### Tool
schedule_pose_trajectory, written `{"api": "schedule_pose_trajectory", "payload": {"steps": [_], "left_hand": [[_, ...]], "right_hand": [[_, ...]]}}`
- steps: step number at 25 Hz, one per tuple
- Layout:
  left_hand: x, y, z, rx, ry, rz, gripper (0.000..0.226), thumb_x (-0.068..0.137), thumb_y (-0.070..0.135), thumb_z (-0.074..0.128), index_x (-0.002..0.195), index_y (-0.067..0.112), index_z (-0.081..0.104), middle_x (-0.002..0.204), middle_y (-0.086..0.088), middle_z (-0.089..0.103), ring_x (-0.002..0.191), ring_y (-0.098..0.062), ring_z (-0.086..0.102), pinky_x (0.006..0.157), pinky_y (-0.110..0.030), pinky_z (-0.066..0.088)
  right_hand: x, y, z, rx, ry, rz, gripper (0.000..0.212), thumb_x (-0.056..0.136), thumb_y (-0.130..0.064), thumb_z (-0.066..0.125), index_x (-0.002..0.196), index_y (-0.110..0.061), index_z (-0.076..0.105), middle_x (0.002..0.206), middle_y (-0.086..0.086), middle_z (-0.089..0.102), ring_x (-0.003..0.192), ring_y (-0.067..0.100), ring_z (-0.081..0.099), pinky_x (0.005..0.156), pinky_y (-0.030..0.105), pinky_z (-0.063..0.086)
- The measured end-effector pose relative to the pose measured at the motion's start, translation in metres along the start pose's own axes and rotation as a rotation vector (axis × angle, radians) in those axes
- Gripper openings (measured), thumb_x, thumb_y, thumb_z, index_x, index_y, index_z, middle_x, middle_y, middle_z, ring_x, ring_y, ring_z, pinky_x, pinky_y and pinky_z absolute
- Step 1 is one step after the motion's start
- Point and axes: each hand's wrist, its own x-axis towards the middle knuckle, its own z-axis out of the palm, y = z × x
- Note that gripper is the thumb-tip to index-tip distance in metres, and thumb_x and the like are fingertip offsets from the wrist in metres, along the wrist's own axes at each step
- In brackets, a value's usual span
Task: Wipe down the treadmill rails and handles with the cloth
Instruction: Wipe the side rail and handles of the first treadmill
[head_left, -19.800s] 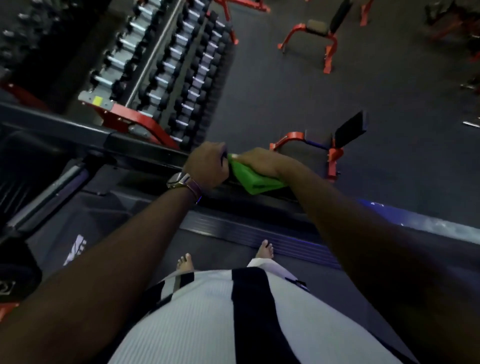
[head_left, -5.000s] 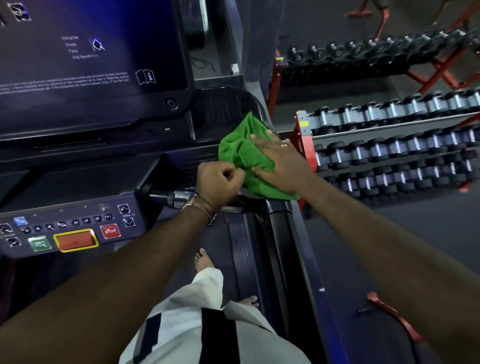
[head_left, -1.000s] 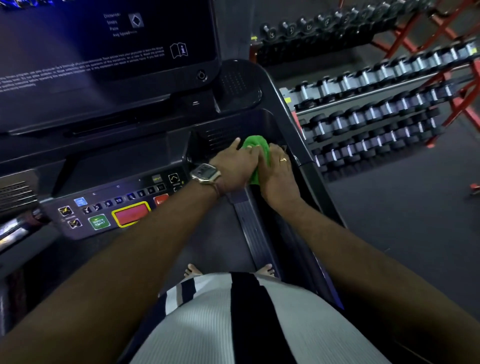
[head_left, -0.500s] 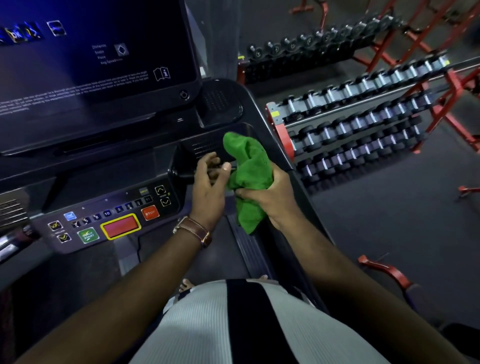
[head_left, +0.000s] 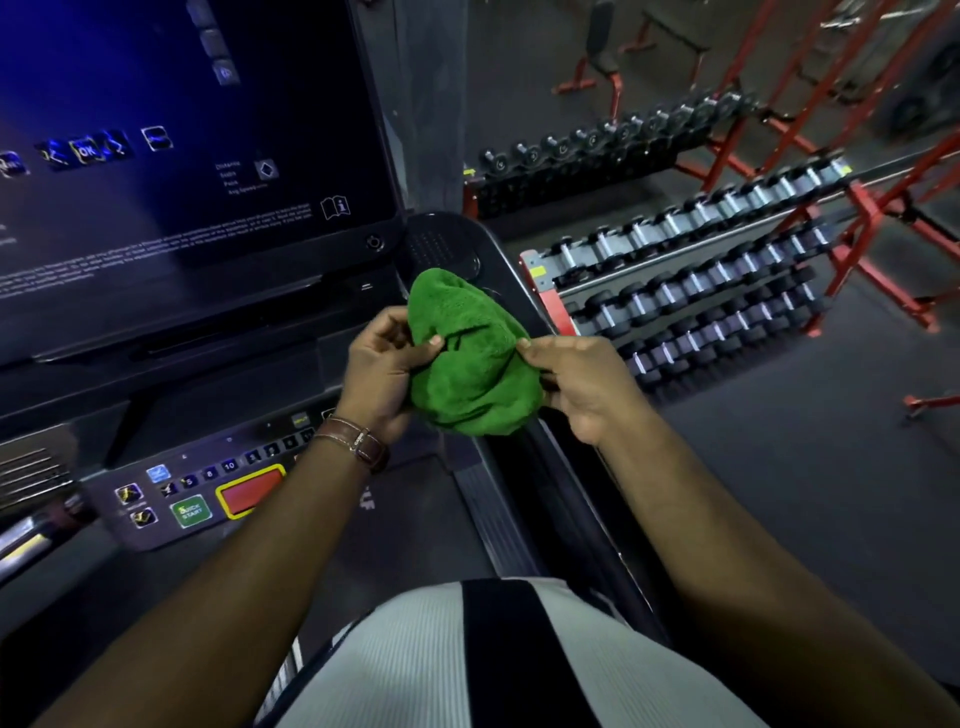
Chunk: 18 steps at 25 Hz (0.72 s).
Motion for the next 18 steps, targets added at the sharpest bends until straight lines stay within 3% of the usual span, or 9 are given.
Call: {"api": "schedule_pose_trajectory", "payload": {"steps": [2, 4, 6, 8, 10, 13, 16, 18], "left_hand": [[0.004, 0.007, -0.002, 0.108, 0.043, -0.004, 0.024, 0.083, -0.006, 0.064, 0.096, 0.014, 0.064, 0.095, -0.006, 0.068, 0.082, -0.019, 0.064, 0.073, -0.037, 0.053], [0.006, 0.012, 0.000, 0.186, 0.141, -0.012, 0.021, 0.087, 0.001, 0.064, 0.101, 0.017, 0.065, 0.093, -0.004, 0.071, 0.077, -0.019, 0.065, 0.069, -0.039, 0.054], [0.007, 0.016, 0.004, 0.246, 0.220, 0.043, 0.019, 0.089, 0.003, 0.064, 0.099, 0.019, 0.067, 0.084, 0.003, 0.073, 0.075, -0.015, 0.066, 0.072, -0.042, 0.055], [0.009, 0.020, 0.005, 0.292, 0.248, 0.121, 0.017, 0.089, 0.004, 0.065, 0.102, 0.015, 0.068, 0.075, 0.008, 0.070, 0.069, -0.007, 0.062, 0.069, -0.032, 0.054], [0.011, 0.027, 0.006, 0.284, 0.236, 0.136, 0.019, 0.090, 0.007, 0.061, 0.108, 0.013, 0.068, 0.084, 0.004, 0.066, 0.071, -0.006, 0.059, 0.067, -0.028, 0.051], [0.008, 0.039, 0.009, 0.063, 0.090, 0.007, 0.036, 0.091, 0.003, 0.044, 0.120, 0.012, 0.063, 0.099, -0.004, 0.069, 0.082, -0.013, 0.064, 0.068, -0.028, 0.052], [0.005, 0.038, 0.012, -0.014, -0.037, -0.100, 0.063, 0.085, -0.002, 0.060, 0.140, 0.024, 0.043, 0.121, -0.008, 0.065, 0.098, -0.022, 0.068, 0.073, -0.037, 0.057], [0.008, 0.034, 0.012, 0.016, -0.062, -0.122, 0.086, 0.076, -0.007, 0.070, 0.146, 0.027, 0.033, 0.130, -0.011, 0.059, 0.109, -0.028, 0.065, 0.084, -0.046, 0.056]], "right_hand": [[0.008, 0.000, 0.000, -0.076, 0.132, -0.161, 0.019, 0.092, -0.010, 0.067, 0.074, -0.014, 0.071, 0.075, 0.007, 0.071, 0.068, 0.016, 0.066, 0.063, 0.029, 0.054], [0.013, -0.001, -0.001, -0.193, 0.182, -0.290, 0.017, 0.093, -0.019, 0.066, 0.078, -0.011, 0.069, 0.081, 0.018, 0.068, 0.073, 0.018, 0.061, 0.068, 0.033, 0.052], [0.014, -0.005, -0.003, -0.224, 0.183, -0.324, 0.018, 0.090, -0.021, 0.070, 0.081, -0.006, 0.068, 0.090, 0.027, 0.068, 0.074, 0.023, 0.062, 0.070, 0.040, 0.056], [0.010, -0.012, -0.006, -0.156, 0.156, -0.302, 0.017, 0.086, -0.018, 0.076, 0.084, -0.002, 0.072, 0.090, 0.026, 0.072, 0.075, 0.027, 0.068, 0.074, 0.042, 0.058], [0.008, -0.019, -0.012, -0.066, 0.129, -0.261, 0.016, 0.087, -0.016, 0.073, 0.093, -0.001, 0.075, 0.094, 0.020, 0.074, 0.083, 0.027, 0.072, 0.079, 0.044, 0.059], [0.011, -0.020, -0.027, 0.158, 0.046, -0.211, 0.024, 0.089, -0.002, 0.060, 0.108, -0.007, 0.074, 0.100, 0.014, 0.074, 0.088, 0.021, 0.070, 0.073, 0.044, 0.058], [0.015, -0.018, -0.032, 0.265, 0.058, -0.185, 0.041, 0.080, 0.010, 0.066, 0.118, -0.004, 0.064, 0.114, 0.015, 0.070, 0.093, 0.023, 0.071, 0.082, 0.041, 0.058], [0.018, -0.019, -0.032, 0.324, 0.025, -0.050, 0.034, 0.078, 0.013, 0.066, 0.111, 0.007, 0.062, 0.109, 0.020, 0.068, 0.094, 0.026, 0.071, 0.093, 0.040, 0.056]]}}
